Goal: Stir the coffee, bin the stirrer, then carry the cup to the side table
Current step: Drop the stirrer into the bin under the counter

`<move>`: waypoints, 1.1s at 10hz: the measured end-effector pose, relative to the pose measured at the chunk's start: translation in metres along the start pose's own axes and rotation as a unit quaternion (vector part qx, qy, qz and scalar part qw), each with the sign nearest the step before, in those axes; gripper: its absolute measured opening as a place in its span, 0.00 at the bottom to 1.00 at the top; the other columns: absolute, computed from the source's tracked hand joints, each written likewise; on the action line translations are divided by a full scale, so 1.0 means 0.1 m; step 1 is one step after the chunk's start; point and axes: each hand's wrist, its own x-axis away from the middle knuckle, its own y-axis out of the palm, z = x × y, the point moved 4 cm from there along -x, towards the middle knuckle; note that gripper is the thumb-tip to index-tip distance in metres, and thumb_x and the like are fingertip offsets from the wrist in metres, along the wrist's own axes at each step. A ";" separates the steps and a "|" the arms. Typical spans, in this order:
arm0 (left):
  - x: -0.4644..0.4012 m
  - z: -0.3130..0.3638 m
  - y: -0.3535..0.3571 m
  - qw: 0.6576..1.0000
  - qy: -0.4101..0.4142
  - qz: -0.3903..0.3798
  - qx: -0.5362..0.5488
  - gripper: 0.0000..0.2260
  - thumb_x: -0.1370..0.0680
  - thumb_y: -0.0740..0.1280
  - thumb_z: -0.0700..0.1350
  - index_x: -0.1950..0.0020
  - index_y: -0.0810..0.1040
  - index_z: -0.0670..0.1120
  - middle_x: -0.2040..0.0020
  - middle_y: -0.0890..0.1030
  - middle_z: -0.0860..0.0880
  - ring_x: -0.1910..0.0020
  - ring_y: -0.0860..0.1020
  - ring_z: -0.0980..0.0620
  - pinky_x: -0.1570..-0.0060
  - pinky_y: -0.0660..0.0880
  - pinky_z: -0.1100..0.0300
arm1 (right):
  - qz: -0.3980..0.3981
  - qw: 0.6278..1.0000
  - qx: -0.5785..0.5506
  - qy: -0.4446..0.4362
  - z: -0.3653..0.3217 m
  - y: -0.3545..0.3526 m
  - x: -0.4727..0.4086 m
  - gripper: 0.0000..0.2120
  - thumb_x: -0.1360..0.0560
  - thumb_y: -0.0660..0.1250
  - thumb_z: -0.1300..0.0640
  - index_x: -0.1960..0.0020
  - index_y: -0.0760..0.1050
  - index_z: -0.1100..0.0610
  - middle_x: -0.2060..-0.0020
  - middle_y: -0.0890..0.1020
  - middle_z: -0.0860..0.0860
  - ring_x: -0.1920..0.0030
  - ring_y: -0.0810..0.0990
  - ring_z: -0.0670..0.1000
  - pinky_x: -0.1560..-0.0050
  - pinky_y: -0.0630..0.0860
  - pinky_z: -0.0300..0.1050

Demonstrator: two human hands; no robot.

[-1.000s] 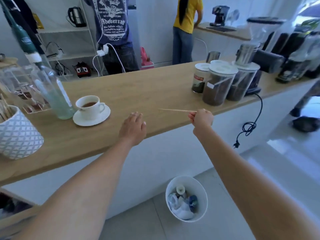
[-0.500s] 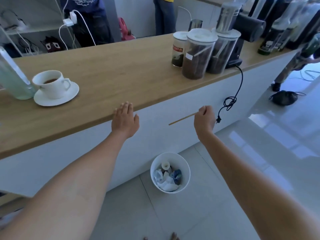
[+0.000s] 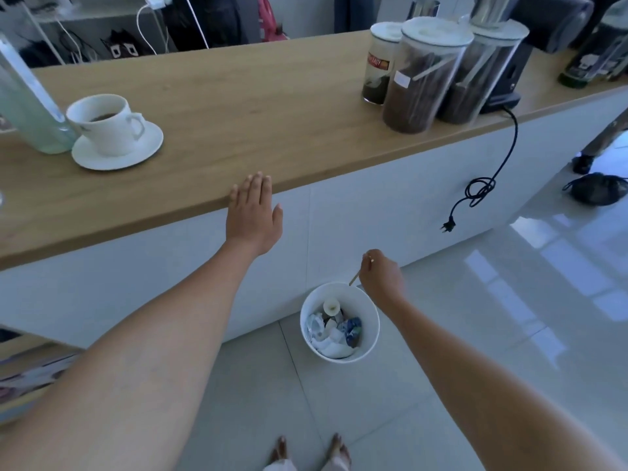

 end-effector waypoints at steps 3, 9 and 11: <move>0.01 0.00 0.00 1.000 -0.002 -0.001 0.000 0.27 0.17 0.50 0.50 0.21 0.49 0.40 0.20 0.50 0.43 0.21 0.47 0.46 0.23 0.41 0.49 | -0.017 0.999 0.001 0.028 0.19 0.05 -0.03 0.14 0.20 0.48 0.55 0.58 0.68 0.58 0.65 0.74 0.55 0.62 0.72 0.58 0.63 0.66 0.45; -0.06 -0.01 -0.26 0.997 -0.039 -0.065 0.007 0.27 0.17 0.48 0.52 0.20 0.47 0.43 0.19 0.47 0.46 0.21 0.45 0.48 0.23 0.44 0.49 | 0.045 0.981 0.055 -0.181 -0.71 -0.73 -0.41 0.21 0.19 0.54 0.53 0.28 0.65 0.57 0.28 0.68 0.55 0.27 0.63 0.56 0.30 0.64 0.53; -0.11 -0.18 -0.66 0.997 -0.076 -0.026 0.004 0.27 0.17 0.49 0.52 0.20 0.49 0.44 0.19 0.48 0.47 0.21 0.46 0.47 0.24 0.47 0.48 | 0.006 0.952 0.125 -0.281 -1.31 -0.88 -0.56 0.29 0.19 0.49 0.46 0.21 0.48 0.54 0.21 0.46 0.52 0.22 0.41 0.54 0.23 0.43 0.54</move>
